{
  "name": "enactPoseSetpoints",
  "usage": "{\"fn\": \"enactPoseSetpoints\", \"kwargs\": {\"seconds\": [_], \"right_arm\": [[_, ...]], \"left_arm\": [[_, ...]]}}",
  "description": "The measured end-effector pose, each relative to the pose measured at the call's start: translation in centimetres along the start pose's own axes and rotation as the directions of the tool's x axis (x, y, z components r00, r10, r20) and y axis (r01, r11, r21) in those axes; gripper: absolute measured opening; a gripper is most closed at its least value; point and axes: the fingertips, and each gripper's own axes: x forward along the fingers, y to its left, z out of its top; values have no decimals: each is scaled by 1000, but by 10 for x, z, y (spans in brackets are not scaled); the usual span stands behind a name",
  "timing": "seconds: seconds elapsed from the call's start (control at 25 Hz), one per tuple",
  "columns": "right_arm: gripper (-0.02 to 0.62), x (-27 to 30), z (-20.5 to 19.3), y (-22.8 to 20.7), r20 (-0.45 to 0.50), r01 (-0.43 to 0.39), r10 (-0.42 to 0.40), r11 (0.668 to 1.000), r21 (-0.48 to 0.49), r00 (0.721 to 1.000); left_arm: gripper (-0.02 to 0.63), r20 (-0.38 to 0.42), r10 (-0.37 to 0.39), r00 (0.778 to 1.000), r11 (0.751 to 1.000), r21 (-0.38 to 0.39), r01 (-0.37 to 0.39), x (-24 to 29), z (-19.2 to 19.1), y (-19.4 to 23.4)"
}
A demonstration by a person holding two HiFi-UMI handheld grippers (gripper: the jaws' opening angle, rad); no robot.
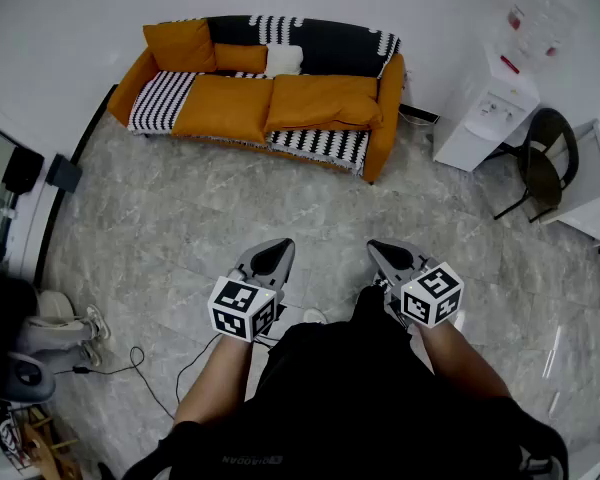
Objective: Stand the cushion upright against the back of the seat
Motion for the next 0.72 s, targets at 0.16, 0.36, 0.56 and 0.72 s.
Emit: {"fn": "enactPoseSetpoints", "kwargs": {"seconds": [0.16,0.36,0.56,0.72], "right_arm": [[35,-1,-1,6,2,-1,1,1000,2,1000],[35,1,-4,9,0,-3,3,1000,5,1000],[35,1,-4,10,4,-6,6,1000,12,1000],[35,2,1,15,30,-37,36,999,27,999]], "left_arm": [[14,-8,0,1000,1000,3,0,-6,-2,-3],[14,-3,-2,1000,1000,7,2,-8,-2,-3],[14,-2,0,1000,1000,-1,0,-10,0,-4],[14,-3,4,1000,1000,-2,-4,-9,-3,-2]]}}
